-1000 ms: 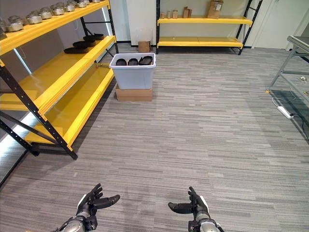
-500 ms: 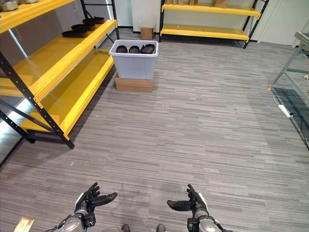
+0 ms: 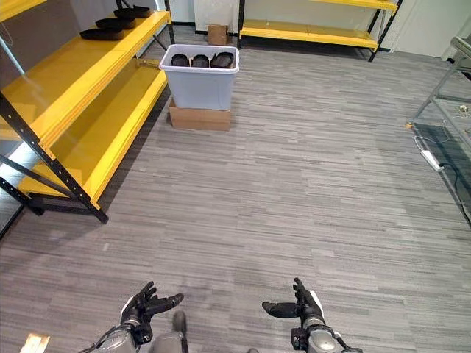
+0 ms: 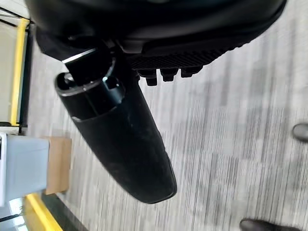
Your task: Move parts from the plastic box to the shelf.
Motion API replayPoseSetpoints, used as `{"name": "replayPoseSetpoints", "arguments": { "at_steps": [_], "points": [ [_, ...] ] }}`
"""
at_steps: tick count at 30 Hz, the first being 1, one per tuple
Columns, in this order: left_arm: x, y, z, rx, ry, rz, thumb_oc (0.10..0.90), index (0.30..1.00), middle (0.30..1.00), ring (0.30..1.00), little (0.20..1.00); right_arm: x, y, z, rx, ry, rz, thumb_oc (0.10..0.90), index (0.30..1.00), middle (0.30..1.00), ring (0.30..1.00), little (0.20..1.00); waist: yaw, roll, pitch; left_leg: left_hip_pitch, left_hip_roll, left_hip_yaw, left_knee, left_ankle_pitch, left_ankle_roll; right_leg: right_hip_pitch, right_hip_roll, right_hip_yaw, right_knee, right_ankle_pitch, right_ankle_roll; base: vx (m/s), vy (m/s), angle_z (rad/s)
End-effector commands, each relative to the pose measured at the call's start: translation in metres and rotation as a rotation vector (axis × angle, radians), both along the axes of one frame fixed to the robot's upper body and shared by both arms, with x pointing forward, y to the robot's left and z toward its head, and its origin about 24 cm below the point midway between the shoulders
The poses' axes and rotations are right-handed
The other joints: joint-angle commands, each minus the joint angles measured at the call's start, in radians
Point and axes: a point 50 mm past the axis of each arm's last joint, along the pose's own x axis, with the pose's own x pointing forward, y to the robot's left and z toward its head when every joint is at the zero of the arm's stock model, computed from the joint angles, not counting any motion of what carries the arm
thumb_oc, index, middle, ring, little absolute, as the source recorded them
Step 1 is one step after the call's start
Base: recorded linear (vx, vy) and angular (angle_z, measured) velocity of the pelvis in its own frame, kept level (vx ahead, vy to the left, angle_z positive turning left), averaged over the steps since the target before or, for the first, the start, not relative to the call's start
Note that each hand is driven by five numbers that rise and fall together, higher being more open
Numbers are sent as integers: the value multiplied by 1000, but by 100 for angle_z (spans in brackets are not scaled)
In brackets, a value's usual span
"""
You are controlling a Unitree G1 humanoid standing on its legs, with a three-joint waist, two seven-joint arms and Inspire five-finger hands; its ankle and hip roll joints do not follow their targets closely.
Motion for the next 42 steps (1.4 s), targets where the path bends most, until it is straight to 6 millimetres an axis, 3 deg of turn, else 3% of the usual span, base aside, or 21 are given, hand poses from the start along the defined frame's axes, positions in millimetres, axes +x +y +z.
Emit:
{"name": "replayPoseSetpoints", "arguments": {
  "at_steps": [1, 3, 4, 5, 8, 10, 12, 15, 17, 18, 20, 22, 24, 25, 28, 30, 32, 34, 37, 38, 42],
  "points": [
    [25, 10, 36, 37, -205, -12, 900, 1000, 1000, 1000, 1000, 45, 5, 41, 29, -255, 39, 900, 1000, 1000, 1000, 1000, 15, 30, -2, -23, -32, -33, -3, 22, 52, 68, -5, 68, 294, 354, -2, 514, 490, 27],
    [26, 10, 37, 51, -207, -30, 900, 1000, 1000, 1000, 1000, 46, 7, 42, 35, -260, 46, 900, 1000, 1000, 1000, 1000, 2, 41, 14, 15, -54, -30, -26, 12, 73, 9, -4, 85, 392, 372, -2, 387, 329, 22],
    [28, 11, 39, 71, -208, -57, 900, 1000, 1000, 1000, 1000, 42, 8, 39, 39, -243, 51, 900, 1000, 1000, 1000, 1000, -24, 70, 37, 84, -75, -43, -62, -11, 95, -108, 29, 88, 508, 340, 6, 569, 269, 61],
    [31, 10, 41, 71, -219, -62, 900, 1000, 1000, 1000, 1000, 42, 9, 39, 45, -243, 66, 900, 1000, 1000, 1000, 1000, -59, 86, 59, 155, -89, -63, -102, -18, 92, -239, 89, 80, 439, 258, -14, 745, 291, 57],
    [33, 9, 43, 60, -237, -59, 900, 1000, 1000, 1000, 1000, 42, 6, 42, 46, -254, 63, 900, 1000, 1000, 1000, 1000, -75, 91, 68, 253, -110, -67, -148, -57, 79, -246, 34, -21, 133, 231, -13, 519, 35, 24],
    [32, 8, 41, 54, -234, -59, 900, 1000, 1000, 1000, 1000, 43, 5, 42, 41, -254, 56, 900, 1000, 1000, 1000, 1000, -92, 95, 64, 317, -120, -86, -183, -86, 58, -261, 28, -4, -150, 290, 19, 526, -94, 53],
    [32, 9, 41, 60, -233, -59, 900, 1000, 1000, 1000, 1000, 43, 4, 43, 36, -255, 52, 900, 1000, 1000, 1000, 1000, -98, 86, 59, 360, -120, -94, -202, -112, 36, -275, -11, 10, -302, 362, 60, 516, -131, 27],
    [27, 10, 37, 61, -213, -60, 900, 1000, 1000, 1000, 1000, 43, 3, 46, 25, -269, 53, 900, 1000, 1000, 1000, 1000, -98, 83, 46, 443, -104, -90, -201, -147, 2, -244, -45, -105, -357, 430, 96, 451, -132, 33],
    [25, 6, 33, 57, -197, -77, 900, 1000, 1000, 1000, 1000, 40, 1, 45, 32, -262, 43, 900, 1000, 1000, 1000, 1000, -99, 78, 17, 483, -84, -98, -180, -173, -14, -213, -27, -158, -334, 423, 83, 574, -235, 19],
    [26, 4, 34, 53, -199, -87, 900, 1000, 1000, 1000, 1000, 40, 1, 44, 38, -261, 36, 900, 1000, 1000, 1000, 1000, -118, 73, 9, 495, -74, -100, -163, -191, -18, -209, -12, -118, -347, 437, 74, 743, -340, 50],
    [30, 1, 35, 42, -212, -87, 900, 1000, 1000, 1000, 1000, 38, -1, 43, 46, -258, 34, 900, 1000, 1000, 1000, 1000, -135, 91, -3, 520, -13, -103, -103, -139, -65, -195, 49, -89, -308, 391, 44, 574, -300, 98],
    [30, -1, 34, 25, -211, -63, 900, 1000, 1000, 1000, 1000, 40, 1, 42, 43, -247, 60, 900, 1000, 1000, 1000, 1000, -134, 101, -10, 478, 25, -98, 29, 0, -97, -171, 96, -88, -298, 359, 1, 482, -292, 10],
    [26, -1, 32, -7, -213, -20, 900, 1000, 1000, 1000, 1000, 44, 5, 47, 44, -267, 106, 900, 1000, 1000, 1000, 1000, -113, 85, -12, 391, 3, -148, 271, 122, -107, -126, 130, -86, -301, 314, -39, 517, -385, -91],
    [25, 0, 34, -13, -225, -3, 900, 1000, 1000, 1000, 1000, 48, 3, 50, 30, -277, 131, 900, 1000, 1000, 1000, 1000, -84, 66, 12, 279, -20, -142, 513, 155, -113, -75, 147, -67, -300, 277, -67, 556, -436, -17],
    [26, 0, 37, -16, -235, -7, 900, 1000, 1000, 1000, 1000, 47, -3, 51, 0, -272, 119, 900, 1000, 1000, 1000, 1000, -44, 43, 51, 132, 13, -59, 623, 106, -85, 12, 162, -55, -317, 229, -93, 393, -312, -49],
    [21, 2, 34, -9, -217, -2, 900, 1000, 1000, 1000, 1000, 46, -8, 50, -8, -266, 89, 900, 1000, 1000, 1000, 1000, -16, 36, 64, -4, 21, 11, 543, 57, -74, 58, 165, -56, -329, 202, -89, 309, -134, -56],
    [15, 5, 31, -7, -197, 16, 900, 1000, 1000, 1000, 1000, 43, -9, 47, -15, -252, 82, 900, 1000, 1000, 1000, 1000, -3, 43, 63, -27, 45, 34, 401, 61, -69, 82, 173, -48, -327, 178, -84, 359, -7, -69],
    [7, 8, 27, -10, -175, 42, 900, 1000, 1000, 1000, 1000, 39, -11, 43, -29, -229, 81, 900, 1000, 1000, 1000, 1000, 13, 53, 56, -14, 83, 33, 150, 97, -66, 117, 176, -36, -323, 150, -73, 402, 87, -91],
    [4, 10, 24, 1, -159, 54, 900, 1000, 1000, 1000, 1000, 32, -13, 39, -43, -212, 74, 900, 1000, 1000, 1000, 1000, 18, 76, 55, 42, 181, 4, -233, 253, -116, 159, 183, -33, -297, 96, -63, 410, 139, -105],
    [4, 11, 23, -4, -150, 63, 900, 1000, 1000, 1000, 1000, 29, -16, 38, -48, -200, 69, 900, 1000, 1000, 1000, 1000, 11, 83, 53, 29, 222, -1, -279, 267, -137, 178, 189, -26, -275, 67, -65, 477, 178, -32],
    [4, 10, 21, -12, -142, 67, 900, 1000, 1000, 1000, 1000, 24, -17, 35, -37, -190, 48, 900, 1000, 1000, 1000, 1000, -1, 89, 37, 15, 237, 36, -279, 280, -153, 221, 203, -17, -254, 25, -67, 336, 130, 13]
  ]
}}
